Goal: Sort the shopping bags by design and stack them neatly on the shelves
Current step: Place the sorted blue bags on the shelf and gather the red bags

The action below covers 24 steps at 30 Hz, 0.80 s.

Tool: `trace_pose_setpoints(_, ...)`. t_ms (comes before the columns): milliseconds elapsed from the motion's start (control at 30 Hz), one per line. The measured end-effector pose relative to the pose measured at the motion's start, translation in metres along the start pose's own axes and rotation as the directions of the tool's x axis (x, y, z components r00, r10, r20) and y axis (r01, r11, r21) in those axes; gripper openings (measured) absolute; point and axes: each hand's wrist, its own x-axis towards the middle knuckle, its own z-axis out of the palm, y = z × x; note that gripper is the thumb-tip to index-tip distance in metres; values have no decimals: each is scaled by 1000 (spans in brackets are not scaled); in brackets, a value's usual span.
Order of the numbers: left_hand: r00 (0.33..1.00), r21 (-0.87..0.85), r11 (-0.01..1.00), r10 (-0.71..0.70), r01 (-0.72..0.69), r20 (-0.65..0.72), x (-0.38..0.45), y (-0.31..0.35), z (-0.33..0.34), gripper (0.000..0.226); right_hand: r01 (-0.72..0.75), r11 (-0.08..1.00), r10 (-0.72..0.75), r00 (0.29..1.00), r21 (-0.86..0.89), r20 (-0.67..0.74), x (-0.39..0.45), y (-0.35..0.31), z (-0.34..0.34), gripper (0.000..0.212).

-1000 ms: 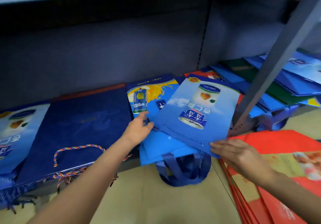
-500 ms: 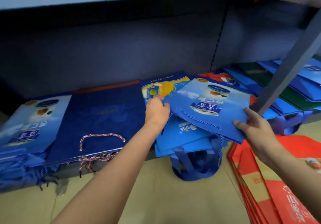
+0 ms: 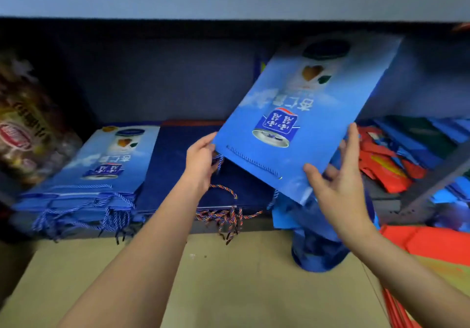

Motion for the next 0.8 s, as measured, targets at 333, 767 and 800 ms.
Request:
trace_pose_setpoints(333,989,74,987,-148,146,29,-8,-27,-4,13,4,917,10,999,-398,33,18,14,-2,87)
trace_pose_setpoints(767,995,-81,994,-62,69,84,-8,-12,-11,24,-122,817,110,992,-563,-55,18,73,-87,45)
trace_pose_setpoints(800,998,-84,994,-64,66,20,-9,-12,-20,24,-122,790,154,988,-601,3,18,79,-86,45)
